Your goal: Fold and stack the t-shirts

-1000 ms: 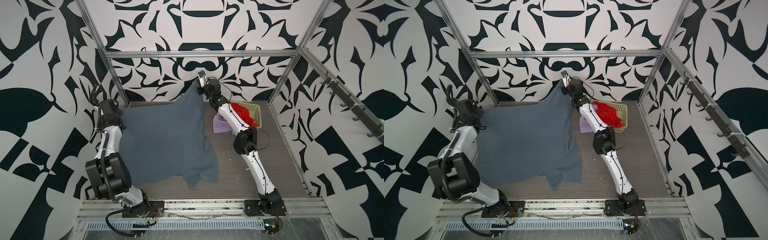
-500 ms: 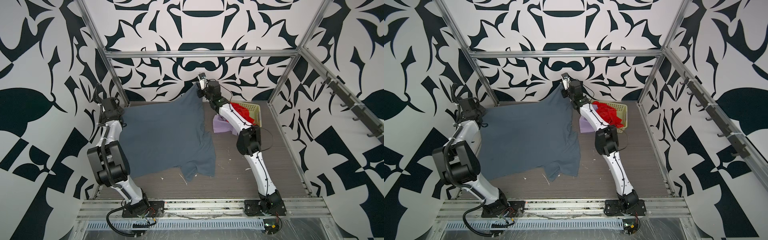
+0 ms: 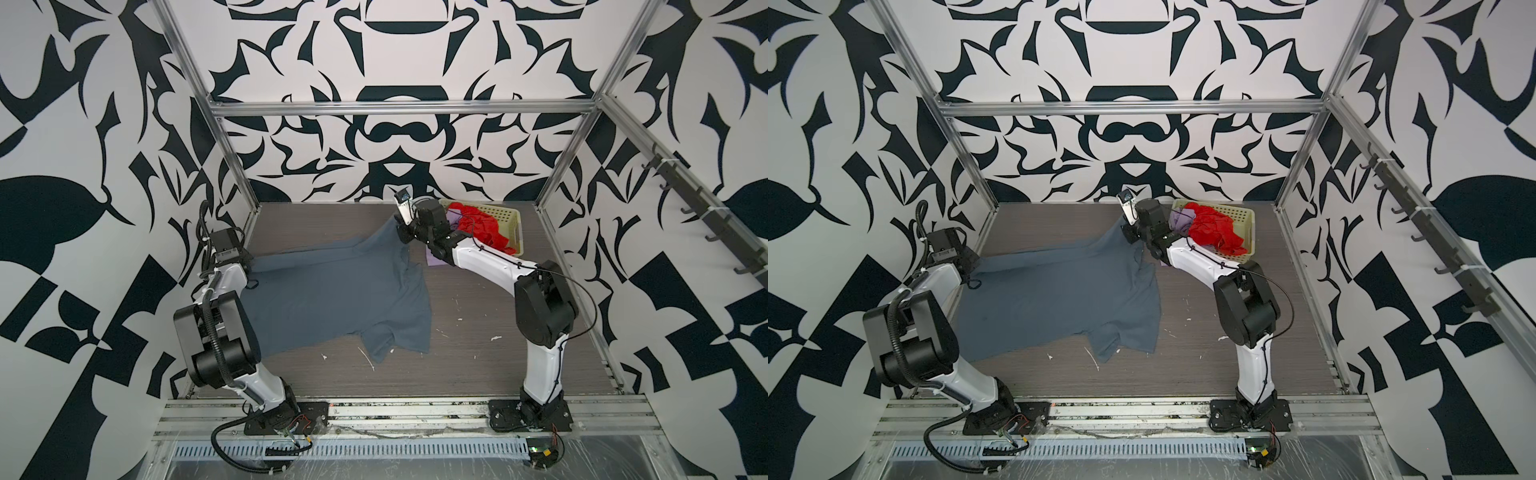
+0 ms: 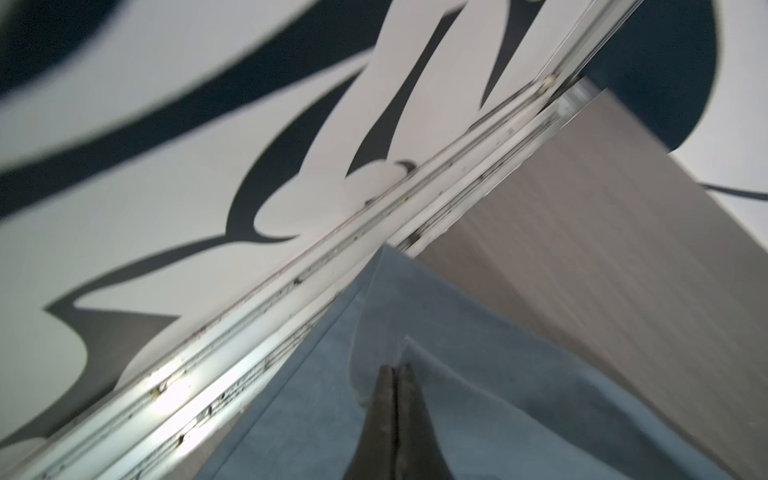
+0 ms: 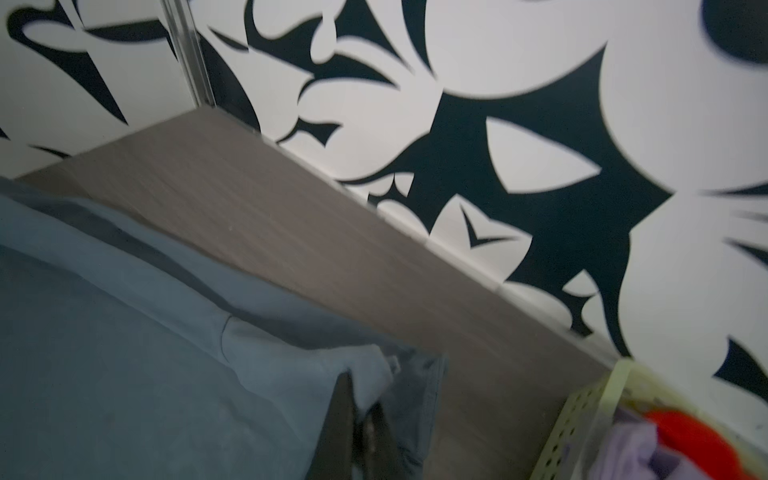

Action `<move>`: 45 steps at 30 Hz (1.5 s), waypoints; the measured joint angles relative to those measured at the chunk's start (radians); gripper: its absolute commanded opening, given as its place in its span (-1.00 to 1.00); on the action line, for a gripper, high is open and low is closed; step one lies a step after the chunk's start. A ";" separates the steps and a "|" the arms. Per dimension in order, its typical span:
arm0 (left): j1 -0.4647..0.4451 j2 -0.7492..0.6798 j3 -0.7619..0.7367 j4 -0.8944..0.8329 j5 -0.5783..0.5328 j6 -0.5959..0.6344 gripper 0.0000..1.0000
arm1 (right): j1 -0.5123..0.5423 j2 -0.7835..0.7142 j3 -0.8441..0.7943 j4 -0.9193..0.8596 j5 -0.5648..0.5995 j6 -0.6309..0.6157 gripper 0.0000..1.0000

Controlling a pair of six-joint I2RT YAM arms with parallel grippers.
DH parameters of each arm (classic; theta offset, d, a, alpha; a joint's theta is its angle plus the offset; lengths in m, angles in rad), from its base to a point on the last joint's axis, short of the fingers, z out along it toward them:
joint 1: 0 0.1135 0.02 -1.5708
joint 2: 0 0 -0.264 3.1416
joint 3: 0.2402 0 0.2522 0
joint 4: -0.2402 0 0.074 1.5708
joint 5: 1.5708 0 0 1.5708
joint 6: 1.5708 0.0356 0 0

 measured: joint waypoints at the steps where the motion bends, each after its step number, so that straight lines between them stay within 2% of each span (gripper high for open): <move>1: 0.006 0.006 -0.006 -0.003 0.002 -0.011 -1.00 | 0.000 0.002 -0.026 0.000 0.007 0.009 -1.00; 5: 0.030 0.025 -0.024 -0.017 0.005 -0.045 -1.00 | 0.000 0.006 -0.101 -0.016 0.040 0.048 -1.00; 10: 0.042 0.078 -0.022 -0.037 0.009 -0.069 -1.00 | 0.000 0.002 -0.116 -0.006 0.051 0.088 -1.00; 19: 0.051 0.106 0.057 -0.077 0.016 -0.071 -1.00 | 0.000 -0.040 -0.100 -0.032 0.055 0.070 -1.00; 25: 0.053 0.104 0.174 -0.072 0.057 -0.044 -1.00 | -0.008 -0.011 0.074 -0.064 0.054 0.011 -1.00; 33: 0.053 0.175 0.370 0.008 0.124 0.019 -1.00 | -0.042 0.161 0.367 -0.050 0.043 0.001 -1.00; 39: 0.053 0.262 0.379 0.068 0.149 0.056 -1.00 | -0.060 0.278 0.483 -0.051 0.040 0.013 -1.00; 45: 0.054 0.306 0.380 0.076 0.158 0.073 -1.00 | -0.060 0.345 0.533 -0.061 0.035 0.023 -1.00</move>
